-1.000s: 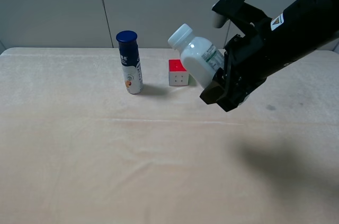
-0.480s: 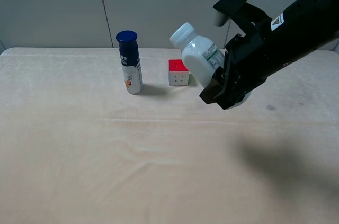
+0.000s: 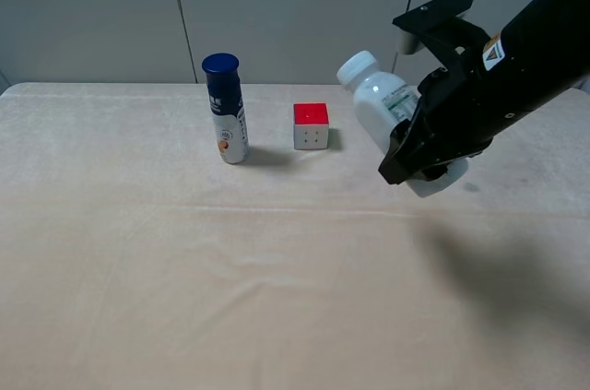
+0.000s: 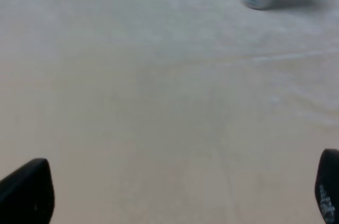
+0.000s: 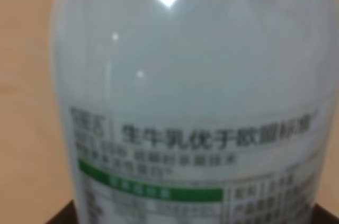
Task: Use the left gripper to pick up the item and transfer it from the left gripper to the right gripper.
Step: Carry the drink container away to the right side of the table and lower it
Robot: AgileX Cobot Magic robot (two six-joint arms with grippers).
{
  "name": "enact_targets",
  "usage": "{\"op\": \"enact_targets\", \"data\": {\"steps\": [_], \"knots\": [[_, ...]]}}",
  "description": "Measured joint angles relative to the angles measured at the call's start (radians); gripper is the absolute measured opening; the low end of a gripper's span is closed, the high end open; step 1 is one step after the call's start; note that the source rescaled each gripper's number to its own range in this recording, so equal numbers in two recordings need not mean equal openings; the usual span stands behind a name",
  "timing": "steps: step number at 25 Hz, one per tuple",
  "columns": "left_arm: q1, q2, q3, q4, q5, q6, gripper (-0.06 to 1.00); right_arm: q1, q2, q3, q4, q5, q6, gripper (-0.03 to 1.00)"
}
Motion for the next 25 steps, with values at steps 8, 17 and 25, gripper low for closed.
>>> {"op": "enact_targets", "data": {"steps": [8, 17, 25], "knots": [[0.300, 0.000, 0.000, 0.000, -0.001, 0.000, 0.98, -0.192, 0.002, 0.000, -0.029, 0.034, 0.102, 0.00], [0.421, 0.000, 0.000, 0.000, -0.001, 0.000, 0.96, -0.462, 0.180, 0.000, 0.166, -0.054, -0.045, 0.00], [0.421, 0.000, 0.000, 0.000, -0.001, 0.001, 0.95, -0.488, 0.389, 0.000, 0.195, -0.165, -0.072, 0.00]]}}
